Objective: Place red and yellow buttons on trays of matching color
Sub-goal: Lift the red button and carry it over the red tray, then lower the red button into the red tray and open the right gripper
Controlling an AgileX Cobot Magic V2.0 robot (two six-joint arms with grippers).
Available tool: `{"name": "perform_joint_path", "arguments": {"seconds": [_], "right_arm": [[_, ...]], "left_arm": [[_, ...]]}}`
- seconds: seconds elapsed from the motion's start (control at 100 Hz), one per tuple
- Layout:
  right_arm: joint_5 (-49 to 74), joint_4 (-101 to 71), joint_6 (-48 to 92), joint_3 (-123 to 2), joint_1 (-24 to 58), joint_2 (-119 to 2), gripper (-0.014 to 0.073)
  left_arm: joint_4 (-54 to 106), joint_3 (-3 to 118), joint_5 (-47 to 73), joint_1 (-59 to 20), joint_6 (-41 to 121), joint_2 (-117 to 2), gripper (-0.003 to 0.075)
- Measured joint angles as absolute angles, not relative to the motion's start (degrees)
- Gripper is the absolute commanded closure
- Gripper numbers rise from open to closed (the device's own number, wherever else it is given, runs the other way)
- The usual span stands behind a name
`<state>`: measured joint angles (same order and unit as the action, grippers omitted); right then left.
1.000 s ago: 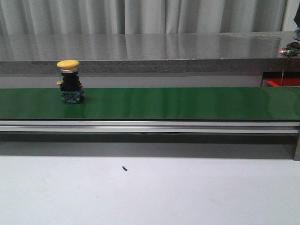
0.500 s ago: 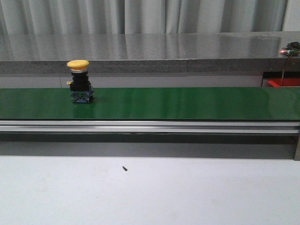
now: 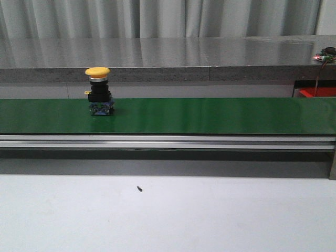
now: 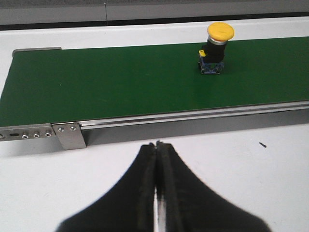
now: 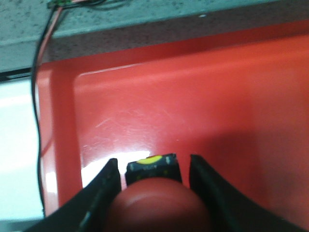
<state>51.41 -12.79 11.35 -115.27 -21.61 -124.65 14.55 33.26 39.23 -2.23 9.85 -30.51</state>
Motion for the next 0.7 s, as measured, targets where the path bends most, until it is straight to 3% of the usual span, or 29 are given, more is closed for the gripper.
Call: {"name": "perform_joint_path", "arguments": {"seconds": [0.7], "right_arm": [[50.13,-12.31,11.2,-115.31,-22.0,-131.43,0.0349]], "left_arm": [[14.55,33.26,39.23,-2.23,9.85,-30.51,0.074]]}}
